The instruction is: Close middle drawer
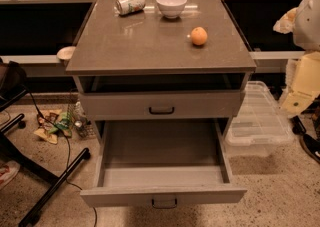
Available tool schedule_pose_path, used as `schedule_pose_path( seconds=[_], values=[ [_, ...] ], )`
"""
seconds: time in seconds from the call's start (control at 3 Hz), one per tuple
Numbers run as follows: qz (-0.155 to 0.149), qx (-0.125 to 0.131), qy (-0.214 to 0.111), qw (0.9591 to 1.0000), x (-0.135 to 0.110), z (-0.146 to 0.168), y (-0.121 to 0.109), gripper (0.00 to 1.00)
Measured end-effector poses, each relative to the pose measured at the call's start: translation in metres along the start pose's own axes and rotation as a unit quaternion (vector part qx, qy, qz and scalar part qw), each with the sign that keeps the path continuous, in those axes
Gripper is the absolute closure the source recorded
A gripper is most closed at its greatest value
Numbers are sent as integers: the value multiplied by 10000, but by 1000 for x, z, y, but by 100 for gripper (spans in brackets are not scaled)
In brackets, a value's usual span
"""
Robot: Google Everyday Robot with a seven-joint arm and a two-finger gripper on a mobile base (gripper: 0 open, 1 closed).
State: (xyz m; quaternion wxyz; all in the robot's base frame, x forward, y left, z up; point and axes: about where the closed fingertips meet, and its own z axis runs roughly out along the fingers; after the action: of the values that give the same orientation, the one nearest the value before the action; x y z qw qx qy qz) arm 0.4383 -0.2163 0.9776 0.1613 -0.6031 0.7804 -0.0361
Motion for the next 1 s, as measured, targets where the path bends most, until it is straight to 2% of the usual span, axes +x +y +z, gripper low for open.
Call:
schedule_pose_path(
  seconds=[0.33, 0.67, 1.0],
  values=[
    [0, 0, 0, 10000, 0, 0, 0, 0],
    [-10, -54, -33, 10000, 0, 15, 9, 0],
    [74, -325, -206, 9992, 3, 50, 24, 0]
  ],
)
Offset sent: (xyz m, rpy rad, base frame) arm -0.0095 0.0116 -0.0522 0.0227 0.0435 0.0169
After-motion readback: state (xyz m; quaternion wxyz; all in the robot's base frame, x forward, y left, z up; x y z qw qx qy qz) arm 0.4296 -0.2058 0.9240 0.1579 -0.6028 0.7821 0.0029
